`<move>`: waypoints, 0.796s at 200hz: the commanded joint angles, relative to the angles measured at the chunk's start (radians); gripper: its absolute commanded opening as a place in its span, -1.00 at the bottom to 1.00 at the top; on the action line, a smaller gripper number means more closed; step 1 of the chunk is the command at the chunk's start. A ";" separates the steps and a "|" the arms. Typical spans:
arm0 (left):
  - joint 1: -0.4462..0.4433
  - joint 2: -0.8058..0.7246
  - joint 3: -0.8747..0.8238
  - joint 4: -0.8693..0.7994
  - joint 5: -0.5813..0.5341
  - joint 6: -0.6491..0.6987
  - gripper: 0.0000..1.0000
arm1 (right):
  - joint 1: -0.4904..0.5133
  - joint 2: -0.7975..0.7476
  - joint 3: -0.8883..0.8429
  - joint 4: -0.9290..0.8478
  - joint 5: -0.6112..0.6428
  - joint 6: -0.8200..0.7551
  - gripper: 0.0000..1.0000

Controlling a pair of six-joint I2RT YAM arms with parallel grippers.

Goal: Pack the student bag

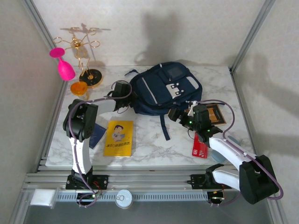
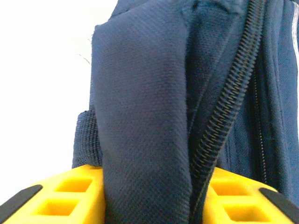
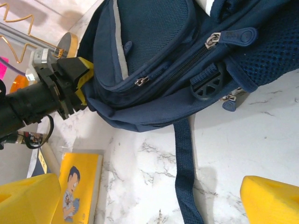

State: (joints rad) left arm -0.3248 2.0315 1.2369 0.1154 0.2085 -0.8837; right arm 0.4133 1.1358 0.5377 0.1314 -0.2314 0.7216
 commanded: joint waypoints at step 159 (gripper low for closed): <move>0.061 -0.940 -0.698 -0.194 -0.123 -0.191 -0.91 | 0.061 0.153 0.093 -0.095 -0.086 0.076 0.98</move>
State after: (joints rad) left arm -0.2710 1.1641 0.5766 -0.0486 0.1032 -1.0973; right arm 0.4564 1.2732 0.6266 0.0364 -0.2974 0.7429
